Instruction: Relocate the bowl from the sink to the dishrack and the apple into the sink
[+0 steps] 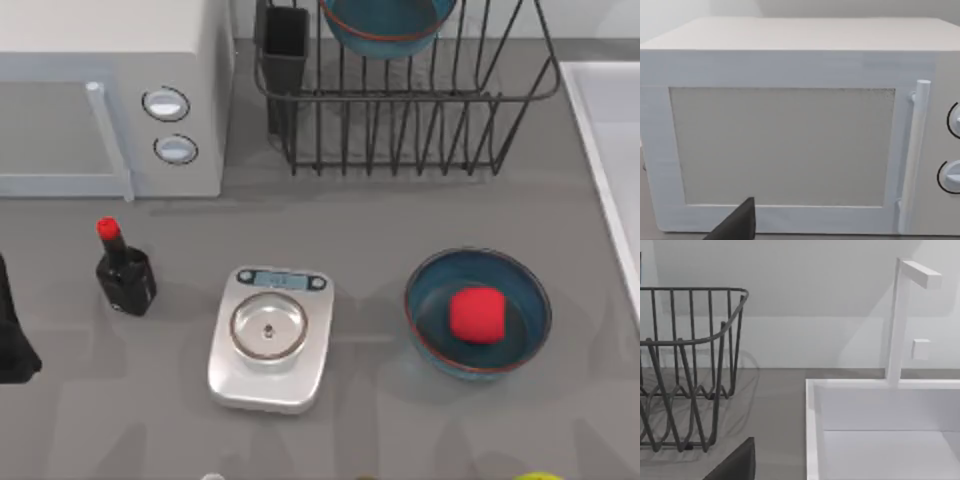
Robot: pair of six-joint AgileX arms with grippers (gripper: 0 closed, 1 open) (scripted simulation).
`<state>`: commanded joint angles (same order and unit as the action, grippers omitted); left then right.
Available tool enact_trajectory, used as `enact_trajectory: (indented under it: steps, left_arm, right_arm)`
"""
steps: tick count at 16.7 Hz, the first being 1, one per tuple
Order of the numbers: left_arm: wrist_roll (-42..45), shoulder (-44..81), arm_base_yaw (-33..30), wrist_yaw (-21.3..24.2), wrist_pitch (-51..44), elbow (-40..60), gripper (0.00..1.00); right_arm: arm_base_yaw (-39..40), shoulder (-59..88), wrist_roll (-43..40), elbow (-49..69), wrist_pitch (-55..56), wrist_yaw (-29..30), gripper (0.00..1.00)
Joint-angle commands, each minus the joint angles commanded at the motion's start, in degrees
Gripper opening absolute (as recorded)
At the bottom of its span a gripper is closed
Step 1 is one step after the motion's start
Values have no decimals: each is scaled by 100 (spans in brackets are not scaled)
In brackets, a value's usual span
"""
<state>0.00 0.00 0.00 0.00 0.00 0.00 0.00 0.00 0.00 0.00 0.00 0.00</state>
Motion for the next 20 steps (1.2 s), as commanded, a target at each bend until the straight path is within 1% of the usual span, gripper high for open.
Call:
enact_trajectory:
  steps: [9,11,15,20]
  left_arm:
    - [0,0,0,0,0,0,100]
    - [0,0,0,0,0,0,100]
    - [0,0,0,0,0,0,100]
    - [0,0,0,0,0,0,100]
  right_arm:
    - [1,2,0,1,1,1,100]
    - [59,178,60,172,-131,1,100]
    - [386,1263,397,1142,-874,2,100]
    - [1044,3747,1076,3121,-2369,3,100]
